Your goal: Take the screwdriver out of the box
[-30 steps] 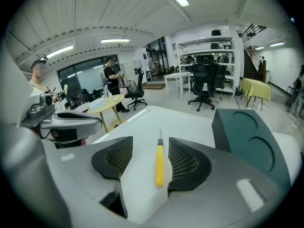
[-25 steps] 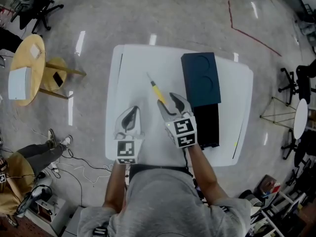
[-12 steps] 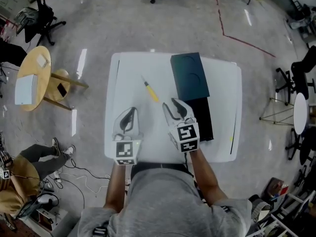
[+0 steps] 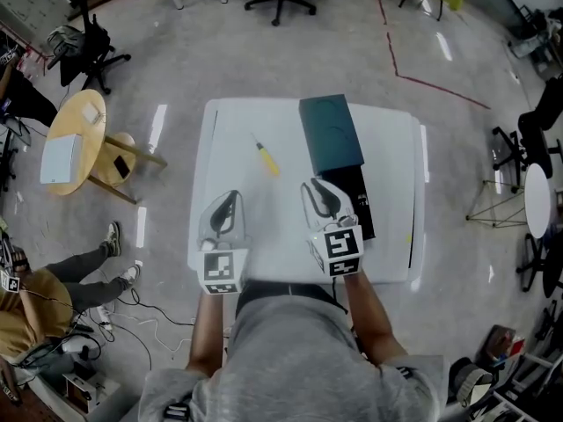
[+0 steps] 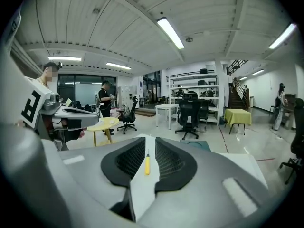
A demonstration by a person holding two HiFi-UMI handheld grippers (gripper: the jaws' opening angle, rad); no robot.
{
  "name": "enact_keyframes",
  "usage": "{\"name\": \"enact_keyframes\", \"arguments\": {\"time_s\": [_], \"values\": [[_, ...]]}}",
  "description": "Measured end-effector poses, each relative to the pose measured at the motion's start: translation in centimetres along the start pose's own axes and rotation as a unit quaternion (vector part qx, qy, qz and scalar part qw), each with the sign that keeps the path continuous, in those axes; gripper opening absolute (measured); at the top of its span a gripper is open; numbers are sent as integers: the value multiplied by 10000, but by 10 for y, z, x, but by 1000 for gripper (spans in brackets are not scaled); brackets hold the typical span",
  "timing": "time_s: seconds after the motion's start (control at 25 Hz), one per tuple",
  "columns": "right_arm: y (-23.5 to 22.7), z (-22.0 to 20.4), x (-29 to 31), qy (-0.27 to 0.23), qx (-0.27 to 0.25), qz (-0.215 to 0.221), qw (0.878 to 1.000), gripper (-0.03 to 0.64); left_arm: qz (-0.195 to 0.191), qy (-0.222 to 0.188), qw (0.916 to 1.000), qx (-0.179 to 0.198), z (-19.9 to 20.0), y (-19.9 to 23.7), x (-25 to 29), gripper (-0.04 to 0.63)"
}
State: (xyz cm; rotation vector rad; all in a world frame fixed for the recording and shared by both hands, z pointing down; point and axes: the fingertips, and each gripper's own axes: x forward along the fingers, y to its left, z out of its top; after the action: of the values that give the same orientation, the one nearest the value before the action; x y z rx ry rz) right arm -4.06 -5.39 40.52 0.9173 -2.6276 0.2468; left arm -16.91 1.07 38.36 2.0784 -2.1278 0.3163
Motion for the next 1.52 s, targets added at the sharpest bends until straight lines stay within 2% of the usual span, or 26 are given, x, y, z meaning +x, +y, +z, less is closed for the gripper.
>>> {"name": "enact_keyframes", "arguments": {"time_s": [0.52,1.0,1.52], "values": [[3,6,-69,-478,-233,-174,9984,5,26,-253,9997,47,16,-33,-47,12],[12,-10,-110,-558,-143,-158,9982,5,61,-246,9996,93,10,-52,-76,11],[15,-15,-119,-535,-155,-79,9984,4,55,-211,9997,101,7,-62,-82,11]]}}
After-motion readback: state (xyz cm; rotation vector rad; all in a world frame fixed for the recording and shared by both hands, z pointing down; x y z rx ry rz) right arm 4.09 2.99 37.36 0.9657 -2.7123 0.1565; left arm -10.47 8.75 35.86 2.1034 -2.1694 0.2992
